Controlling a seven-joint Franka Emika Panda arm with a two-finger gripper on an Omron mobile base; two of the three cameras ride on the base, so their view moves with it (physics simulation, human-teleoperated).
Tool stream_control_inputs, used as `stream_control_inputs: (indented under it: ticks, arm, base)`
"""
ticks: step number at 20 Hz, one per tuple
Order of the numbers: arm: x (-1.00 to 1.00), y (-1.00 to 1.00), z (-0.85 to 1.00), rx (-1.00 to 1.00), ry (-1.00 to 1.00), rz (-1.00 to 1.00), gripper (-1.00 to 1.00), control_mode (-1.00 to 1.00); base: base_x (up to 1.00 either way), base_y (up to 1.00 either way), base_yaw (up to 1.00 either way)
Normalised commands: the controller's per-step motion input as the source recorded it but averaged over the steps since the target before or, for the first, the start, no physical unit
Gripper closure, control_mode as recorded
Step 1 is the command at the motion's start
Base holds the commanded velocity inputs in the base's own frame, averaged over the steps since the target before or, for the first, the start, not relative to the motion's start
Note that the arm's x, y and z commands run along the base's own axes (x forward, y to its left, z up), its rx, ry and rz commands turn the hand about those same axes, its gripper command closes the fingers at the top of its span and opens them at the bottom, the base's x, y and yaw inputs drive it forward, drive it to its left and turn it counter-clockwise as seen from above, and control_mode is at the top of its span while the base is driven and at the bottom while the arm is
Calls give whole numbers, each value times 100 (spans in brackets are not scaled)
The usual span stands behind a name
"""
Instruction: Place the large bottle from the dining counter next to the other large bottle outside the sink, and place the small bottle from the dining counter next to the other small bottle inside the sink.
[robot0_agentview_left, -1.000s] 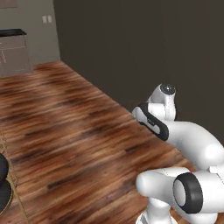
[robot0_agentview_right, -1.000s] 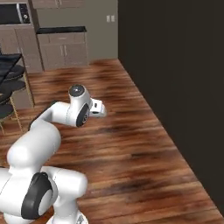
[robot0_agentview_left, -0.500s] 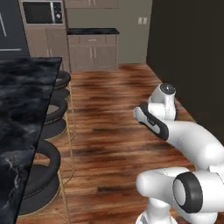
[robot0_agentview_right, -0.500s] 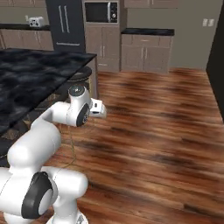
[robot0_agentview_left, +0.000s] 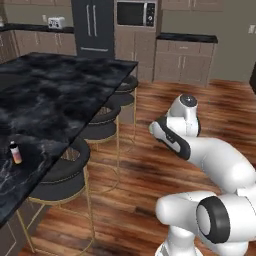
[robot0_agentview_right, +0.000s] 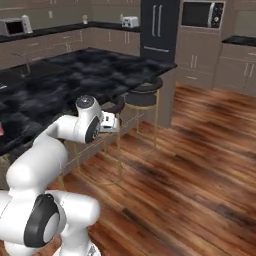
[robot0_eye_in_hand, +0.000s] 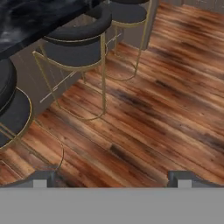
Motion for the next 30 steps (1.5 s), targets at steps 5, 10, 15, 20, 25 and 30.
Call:
stream_control_inputs:
  ticks: [5, 10, 15, 20, 25, 30]
  arm:
    - [0, 0, 0, 0, 0, 0, -100, 100]
    - [0, 0, 0, 0, 0, 0, -100, 100]
    - [0, 0, 0, 0, 0, 0, -100, 100]
    - [0, 0, 0, 0, 0, 0, -100, 100]
    - [0, 0, 0, 0, 0, 0, -100, 100]
    - [0, 0, 0, 0, 0, 0, -100, 100]
  base:
    - [26, -57, 64]
    - [37, -34, 69]
    - [54, -15, 71]
    - [60, -6, 70]
    - [64, -3, 66]
    - [35, -3, 48]
